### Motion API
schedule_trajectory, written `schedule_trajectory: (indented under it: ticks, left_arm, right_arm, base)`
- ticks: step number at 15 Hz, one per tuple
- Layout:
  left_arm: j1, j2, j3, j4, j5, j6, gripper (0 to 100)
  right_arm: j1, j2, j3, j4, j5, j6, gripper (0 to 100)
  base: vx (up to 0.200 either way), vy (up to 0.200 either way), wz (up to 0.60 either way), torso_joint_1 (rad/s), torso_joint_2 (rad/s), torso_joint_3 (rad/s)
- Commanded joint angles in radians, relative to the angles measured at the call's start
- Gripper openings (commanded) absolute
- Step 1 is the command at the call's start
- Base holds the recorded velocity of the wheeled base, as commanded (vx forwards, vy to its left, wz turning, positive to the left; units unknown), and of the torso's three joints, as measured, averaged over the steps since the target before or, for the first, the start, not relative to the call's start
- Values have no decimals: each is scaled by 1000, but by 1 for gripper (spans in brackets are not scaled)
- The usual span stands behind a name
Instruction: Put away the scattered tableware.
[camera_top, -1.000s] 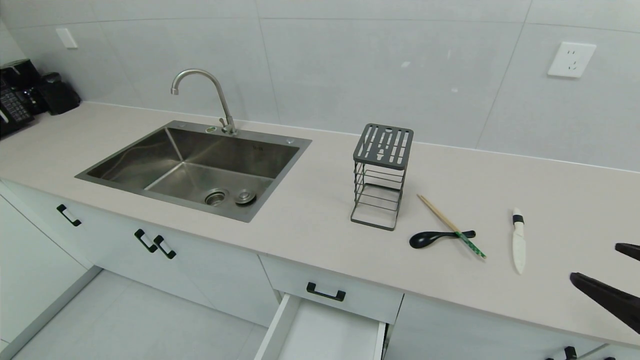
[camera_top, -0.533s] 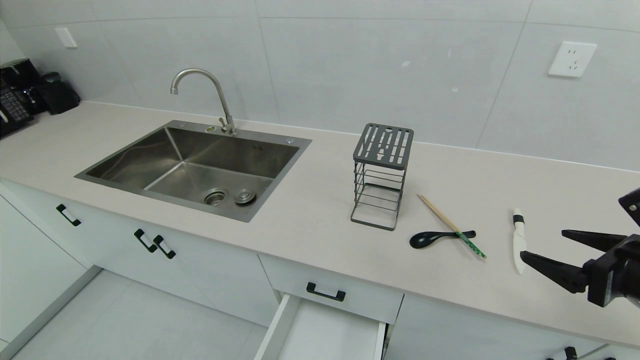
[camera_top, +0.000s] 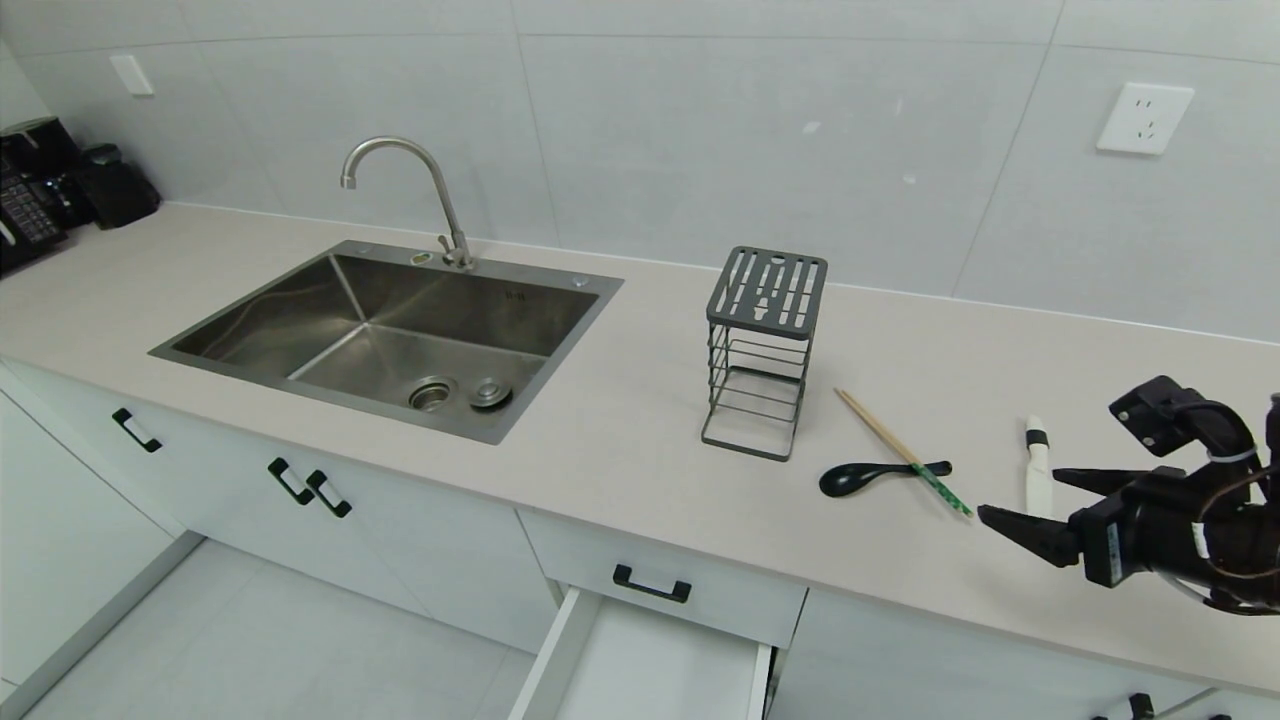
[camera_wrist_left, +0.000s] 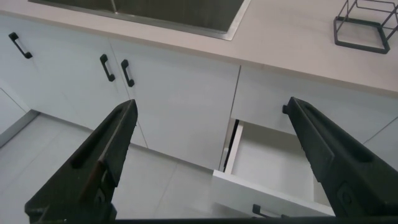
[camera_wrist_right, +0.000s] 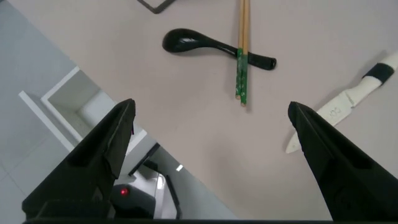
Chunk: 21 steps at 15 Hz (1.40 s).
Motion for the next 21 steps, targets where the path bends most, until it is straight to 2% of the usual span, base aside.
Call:
schedule_trajectory:
  ticks: [1,4,6,11,13,21]
  left_arm:
    - [0,1,0,0,0,0,100]
    - [0,1,0,0,0,0,100]
    - [0,1,0,0,0,0,100]
    - [0,1,0,0,0,0,100]
    - [0,1,0,0,0,0,100]
    - [0,1,0,0,0,0,100]
  right_arm:
    - [4,122,-56,0,-4,-1,100]
    - [5,235,-138,-14,-30,-1,100]
    - [4,291,-147,-65,-39,-1,100]
    - [5,360,-164,-92,-51,-1,100]
    - [4,435,-224,-109,-51,4,100]
    - [22,528,-245,-132,-43,2,100]
  base:
    - [0,0,0,0,0,0]
    - [0,0,0,0,0,0]
    - [0,0,0,0,0,0]
    - [0,0,0,0,0,0]
    - [0,0,0,0,0,0]
    - [0,0,0,0,0,0]
